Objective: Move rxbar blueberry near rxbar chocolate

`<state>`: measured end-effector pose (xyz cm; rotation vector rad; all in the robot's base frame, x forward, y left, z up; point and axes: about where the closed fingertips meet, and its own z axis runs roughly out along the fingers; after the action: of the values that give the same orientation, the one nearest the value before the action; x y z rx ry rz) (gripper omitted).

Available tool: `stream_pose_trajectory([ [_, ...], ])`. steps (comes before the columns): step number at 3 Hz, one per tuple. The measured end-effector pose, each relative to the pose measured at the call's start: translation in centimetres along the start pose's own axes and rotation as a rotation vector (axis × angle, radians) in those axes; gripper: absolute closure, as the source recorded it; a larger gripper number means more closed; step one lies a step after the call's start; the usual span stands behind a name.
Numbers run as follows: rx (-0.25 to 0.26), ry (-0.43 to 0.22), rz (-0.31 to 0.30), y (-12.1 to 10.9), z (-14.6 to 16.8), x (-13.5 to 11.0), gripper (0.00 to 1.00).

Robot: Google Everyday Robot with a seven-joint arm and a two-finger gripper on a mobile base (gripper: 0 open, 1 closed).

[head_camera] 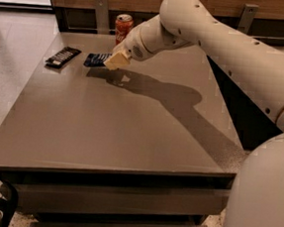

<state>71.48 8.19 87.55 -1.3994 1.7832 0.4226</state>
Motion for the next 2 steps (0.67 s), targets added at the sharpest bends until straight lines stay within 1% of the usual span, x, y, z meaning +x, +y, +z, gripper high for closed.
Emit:
stream_pose_trajectory([
  [1, -0.025, -0.032, -0.031, -0.1, 2.7, -1.9, 1.00],
  [2, -0.072, -0.080, -0.066, -0.1, 6.1, -3.6, 1.00],
])
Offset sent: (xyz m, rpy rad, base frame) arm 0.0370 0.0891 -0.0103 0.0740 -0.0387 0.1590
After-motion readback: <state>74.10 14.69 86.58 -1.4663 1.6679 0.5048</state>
